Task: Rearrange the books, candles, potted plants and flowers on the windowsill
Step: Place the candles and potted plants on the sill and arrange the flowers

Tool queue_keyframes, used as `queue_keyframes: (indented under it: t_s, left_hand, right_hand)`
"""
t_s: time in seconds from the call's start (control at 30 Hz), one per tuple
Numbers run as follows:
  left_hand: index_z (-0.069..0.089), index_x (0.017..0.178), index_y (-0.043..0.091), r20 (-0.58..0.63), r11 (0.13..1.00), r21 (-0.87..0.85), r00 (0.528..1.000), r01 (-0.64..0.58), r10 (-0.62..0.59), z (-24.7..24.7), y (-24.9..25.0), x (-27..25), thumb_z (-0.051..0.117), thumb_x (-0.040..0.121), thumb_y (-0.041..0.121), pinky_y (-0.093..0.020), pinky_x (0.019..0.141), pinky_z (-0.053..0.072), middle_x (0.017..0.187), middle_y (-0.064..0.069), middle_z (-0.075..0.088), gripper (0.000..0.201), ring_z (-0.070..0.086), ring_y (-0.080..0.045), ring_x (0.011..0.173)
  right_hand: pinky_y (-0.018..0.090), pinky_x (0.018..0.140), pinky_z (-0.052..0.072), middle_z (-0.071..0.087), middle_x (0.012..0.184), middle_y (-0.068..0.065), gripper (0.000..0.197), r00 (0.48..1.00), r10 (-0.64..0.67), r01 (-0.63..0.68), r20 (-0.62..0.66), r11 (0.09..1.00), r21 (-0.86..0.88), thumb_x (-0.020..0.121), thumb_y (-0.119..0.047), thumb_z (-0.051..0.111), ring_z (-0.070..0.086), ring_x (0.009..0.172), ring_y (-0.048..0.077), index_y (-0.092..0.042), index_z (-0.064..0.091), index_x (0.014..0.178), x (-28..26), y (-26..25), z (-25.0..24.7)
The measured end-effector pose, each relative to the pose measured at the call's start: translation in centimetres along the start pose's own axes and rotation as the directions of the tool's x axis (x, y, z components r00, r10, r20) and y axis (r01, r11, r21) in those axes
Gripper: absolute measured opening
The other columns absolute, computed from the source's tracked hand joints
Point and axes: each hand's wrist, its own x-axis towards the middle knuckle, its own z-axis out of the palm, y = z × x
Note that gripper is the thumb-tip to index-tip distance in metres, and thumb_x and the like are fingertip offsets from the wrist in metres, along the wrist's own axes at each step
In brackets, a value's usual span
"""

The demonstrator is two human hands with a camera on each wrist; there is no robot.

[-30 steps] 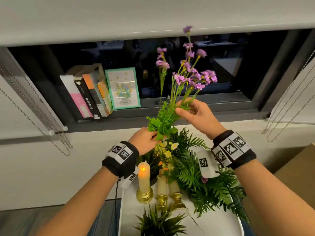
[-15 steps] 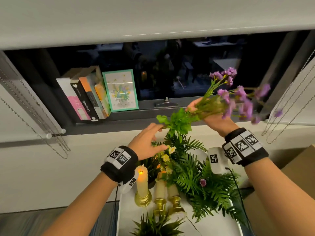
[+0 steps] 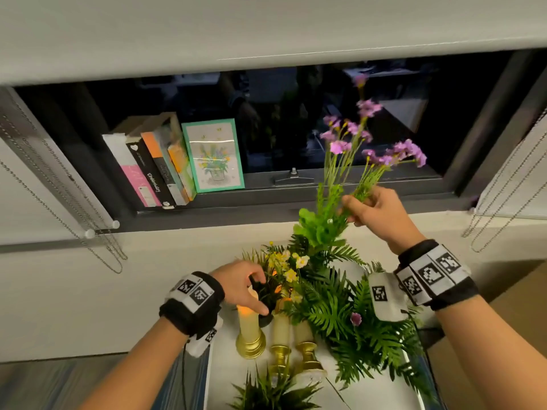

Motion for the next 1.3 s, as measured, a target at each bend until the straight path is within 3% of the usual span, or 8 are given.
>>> queue_keyframes:
  t_s: [0.2,0.4,0.6,0.7,0.77,0.9,1.07,1.3]
  left_hand:
    - [0.055,0.106,0.033,0.055,0.984,0.180,0.998,-0.014,0.004,1.6,-1.1,0.7,0.081,0.060,0.045,-0.036,0.085,0.049,0.110,0.009,0.048,0.054,0.049,-0.014,0.101]
    - [0.058,0.101,0.028,-0.050,0.987,0.161,0.998,-0.027,0.035,1.9,-2.0,1.5,0.079,0.064,0.046,-0.030,0.081,0.044,0.103,0.008,0.047,0.046,0.046,-0.014,0.099]
    - [0.056,0.104,0.026,-0.147,0.998,0.063,0.988,-0.033,0.042,-0.1,-1.9,1.0,0.080,0.064,0.046,-0.028,0.081,0.044,0.103,0.007,0.048,0.050,0.047,-0.014,0.100]
    - [0.053,0.096,0.032,-0.224,0.999,0.001,0.973,-0.050,0.049,-1.8,-2.0,0.3,0.080,0.061,0.053,-0.026,0.076,0.045,0.101,0.007,0.051,0.048,0.051,-0.014,0.095]
    - [0.055,0.095,0.029,-0.262,0.997,-0.024,0.963,-0.068,0.059,-3.2,-1.4,-0.6,0.078,0.063,0.055,-0.029,0.076,0.048,0.101,0.005,0.054,0.047,0.053,-0.015,0.093]
    - [0.059,0.099,0.022,-0.364,0.995,-0.029,0.928,-0.091,0.074,-6.2,0.2,-2.5,0.076,0.067,0.054,-0.034,0.077,0.051,0.098,0.005,0.056,0.048,0.055,-0.013,0.089]
    - [0.058,0.079,0.024,-0.505,0.979,-0.087,0.855,-0.185,0.116,-9.5,1.7,-3.9,0.077,0.070,0.045,-0.024,0.063,0.044,0.078,0.009,0.059,0.030,0.056,-0.005,0.072]
    - [0.051,0.077,0.020,-0.670,0.970,-0.107,0.737,-0.220,0.093,-12.2,3.5,-2.3,0.070,0.075,0.049,-0.032,0.062,0.047,0.077,-0.004,0.057,0.035,0.056,-0.019,0.071]
  right_hand:
    - [0.033,0.056,0.038,0.072,0.074,0.013,0.009,0.997,0.057,-0.057,0.057,0.998,-0.004,0.091,-0.020,0.056,0.045,0.061,0.019,-0.020,0.060,0.083,-1.3,0.3,0.0]
    - [0.023,0.051,0.037,0.069,0.065,0.002,0.008,0.956,0.155,-0.134,0.250,0.986,-0.097,0.094,-0.017,0.054,0.050,0.049,0.007,-0.011,0.060,0.094,-3.0,1.1,-0.5]
    - [0.024,0.062,0.047,0.068,0.086,0.005,0.057,0.820,0.416,-0.227,0.394,0.868,-0.442,0.089,-0.042,0.059,0.056,0.062,0.010,-0.004,0.047,0.130,-3.3,6.2,1.6]
    - [0.033,0.090,0.047,0.064,0.112,0.010,0.061,0.846,0.423,-0.173,0.323,0.792,-0.585,0.088,-0.047,0.058,0.061,0.097,0.021,-0.005,0.049,0.131,-3.0,6.7,2.3]
    - [0.032,0.093,0.044,0.062,0.119,0.010,0.054,0.857,0.419,-0.154,0.299,0.763,-0.628,0.088,-0.048,0.057,0.058,0.109,0.025,-0.006,0.055,0.122,-2.8,6.4,2.5]
    - [0.028,0.076,0.044,0.060,0.093,0.006,0.044,0.878,0.414,-0.138,0.241,0.701,-0.699,0.084,-0.055,0.059,0.059,0.092,0.023,-0.012,0.057,0.090,-2.1,5.9,2.7]
    - [0.031,0.077,0.050,0.065,0.093,0.004,0.061,0.926,0.355,-0.159,0.129,0.676,-0.720,0.079,-0.062,0.060,0.064,0.089,0.021,-0.003,0.064,0.096,-0.7,5.4,2.3]
    - [0.031,0.079,0.048,0.067,0.106,0.010,0.055,0.914,0.361,-0.116,0.186,0.670,-0.734,0.082,-0.058,0.060,0.062,0.096,0.023,-0.006,0.063,0.100,0.5,4.7,1.7]
